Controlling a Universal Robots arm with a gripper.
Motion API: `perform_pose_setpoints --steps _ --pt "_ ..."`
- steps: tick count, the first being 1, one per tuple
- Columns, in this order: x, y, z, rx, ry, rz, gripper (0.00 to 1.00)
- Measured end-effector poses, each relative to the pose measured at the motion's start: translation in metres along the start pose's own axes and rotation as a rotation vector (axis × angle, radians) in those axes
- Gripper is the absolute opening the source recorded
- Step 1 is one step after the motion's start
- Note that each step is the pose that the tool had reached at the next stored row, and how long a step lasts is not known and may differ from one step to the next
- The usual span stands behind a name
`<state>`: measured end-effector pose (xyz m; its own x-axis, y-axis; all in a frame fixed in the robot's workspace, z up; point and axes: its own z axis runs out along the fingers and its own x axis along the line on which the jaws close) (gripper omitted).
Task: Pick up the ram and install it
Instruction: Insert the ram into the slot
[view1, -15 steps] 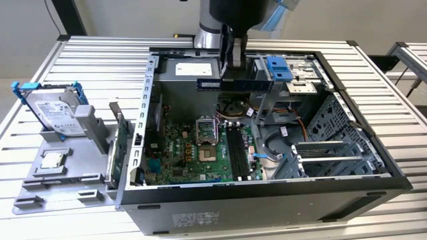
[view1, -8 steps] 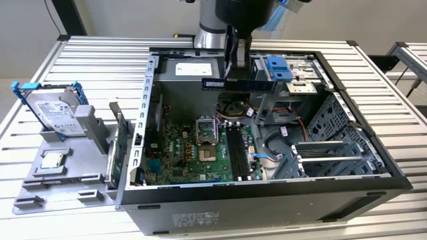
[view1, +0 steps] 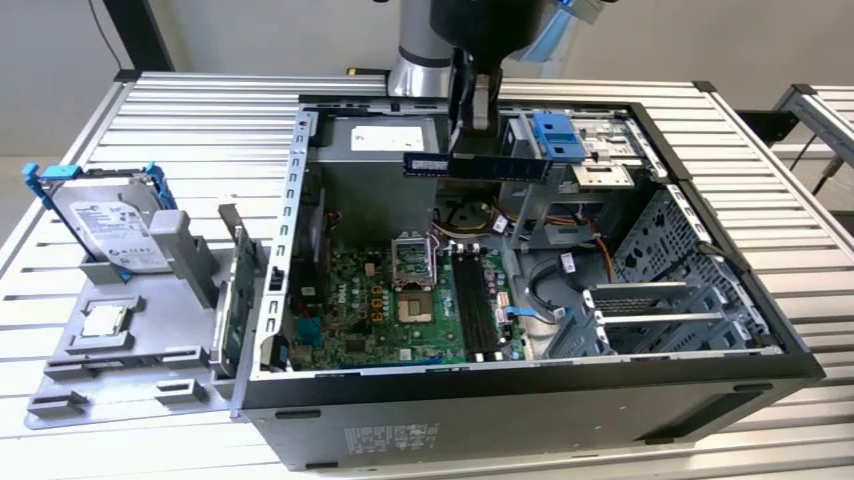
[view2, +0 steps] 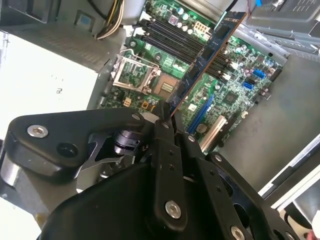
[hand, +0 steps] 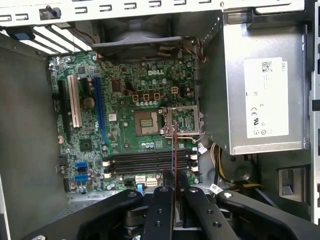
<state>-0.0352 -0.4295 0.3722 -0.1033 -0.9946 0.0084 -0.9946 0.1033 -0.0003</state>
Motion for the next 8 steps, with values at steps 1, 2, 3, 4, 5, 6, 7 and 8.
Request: perform_pose_setpoints --steps 1,2,3,4,5,6,7,8 --pt "0.0000 0.0000 0.0000 0.0000 0.0000 0.000 0.00" --pt "-0.0005 0.0001 0.0000 0.0000 -0.0001 0.000 0.00" --pt "-0.0019 0.0003 0.0000 0.0000 -0.0001 0.000 0.00" --pt "-0.0036 0.0004 0.0000 -0.0001 0.0000 0.000 0.00" --pt "-0.0058 0.0006 0.0000 0.0000 0.0000 0.000 0.00" --pt "-0.0076 0.0008 -0.0001 0.0000 0.0000 0.000 0.00" --pt "-0.0080 0.0008 -0.0001 0.0000 0.0001 0.000 0.00" --pt "-0.0080 0.0008 -0.0001 0.0000 0.0001 0.000 0.00"
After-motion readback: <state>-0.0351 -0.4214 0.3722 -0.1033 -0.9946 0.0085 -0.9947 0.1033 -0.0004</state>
